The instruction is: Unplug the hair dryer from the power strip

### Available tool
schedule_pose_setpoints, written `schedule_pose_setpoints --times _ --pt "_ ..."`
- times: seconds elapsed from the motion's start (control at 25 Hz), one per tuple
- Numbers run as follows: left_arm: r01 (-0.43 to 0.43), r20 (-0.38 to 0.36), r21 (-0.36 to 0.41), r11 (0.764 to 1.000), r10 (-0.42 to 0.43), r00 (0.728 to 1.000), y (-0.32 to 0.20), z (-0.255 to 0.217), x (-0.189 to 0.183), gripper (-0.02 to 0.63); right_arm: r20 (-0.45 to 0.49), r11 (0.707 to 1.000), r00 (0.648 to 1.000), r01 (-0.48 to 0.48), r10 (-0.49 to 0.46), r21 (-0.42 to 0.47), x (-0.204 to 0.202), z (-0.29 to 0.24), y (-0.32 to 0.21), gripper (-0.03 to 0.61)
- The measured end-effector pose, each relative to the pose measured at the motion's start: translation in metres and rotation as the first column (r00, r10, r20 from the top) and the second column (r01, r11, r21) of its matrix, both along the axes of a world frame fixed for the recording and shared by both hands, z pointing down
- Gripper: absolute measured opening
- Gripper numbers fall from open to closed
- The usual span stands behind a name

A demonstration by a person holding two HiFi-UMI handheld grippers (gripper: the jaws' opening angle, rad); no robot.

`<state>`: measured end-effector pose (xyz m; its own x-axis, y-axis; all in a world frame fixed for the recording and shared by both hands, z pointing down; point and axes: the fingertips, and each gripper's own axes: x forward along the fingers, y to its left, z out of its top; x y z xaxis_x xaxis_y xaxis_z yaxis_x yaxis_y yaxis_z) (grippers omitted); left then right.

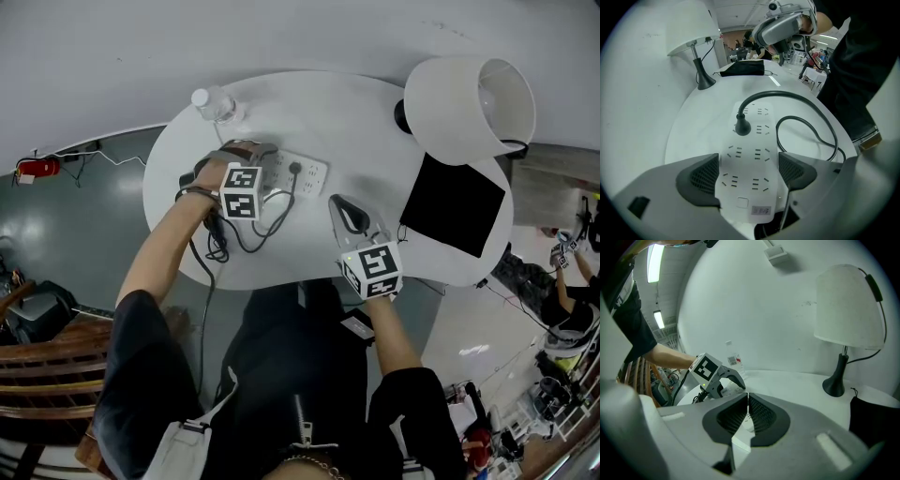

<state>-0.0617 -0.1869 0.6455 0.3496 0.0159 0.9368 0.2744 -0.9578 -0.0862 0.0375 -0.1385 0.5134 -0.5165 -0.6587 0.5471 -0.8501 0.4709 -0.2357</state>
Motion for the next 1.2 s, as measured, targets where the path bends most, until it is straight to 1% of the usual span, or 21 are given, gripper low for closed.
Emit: schedule_pose_setpoints --times 0.2,0.44,0.64,0.88,1.08,1.2 --pt "-0.011 0.004 -0.01 1.0 0.011 1.0 -0.002 0.002 0.001 0.379 0.004 1.0 1.0 -0.001 0.001 -0.009 -0.001 0.004 -0.004 0.005" --pt "-0.048 0.066 -0.033 0.998 0.05 0.997 -0.001 0.006 0.003 0.388 0.008 1.0 1.0 0.011 -0.011 -0.016 -0.005 0.009 -0.009 0.005" --pt "-0.04 0.082 -0.053 0.998 0.044 0.996 -0.001 0.007 0.004 0.39 0.01 0.999 1.0 0.027 -0.027 -0.02 -0.009 0.015 -0.013 0.005" --pt "-0.047 0.136 -0.068 0.997 0.056 0.989 -0.001 0.009 0.004 0.39 -0.003 0.999 0.999 0.049 -0.049 -0.024 -0.014 0.022 -0.013 0.005" --pt "-0.048 0.141 -0.069 0.996 0.057 0.988 0.0 0.01 0.005 0.39 -0.014 0.998 0.998 0.067 -0.067 -0.017 -0.015 0.027 -0.015 0.005" --pt "-0.049 0.127 -0.075 0.996 0.059 0.99 0.0 0.009 0.004 0.39 -0.036 0.997 0.996 0.082 -0.082 0.001 -0.018 0.031 -0.017 0.005"
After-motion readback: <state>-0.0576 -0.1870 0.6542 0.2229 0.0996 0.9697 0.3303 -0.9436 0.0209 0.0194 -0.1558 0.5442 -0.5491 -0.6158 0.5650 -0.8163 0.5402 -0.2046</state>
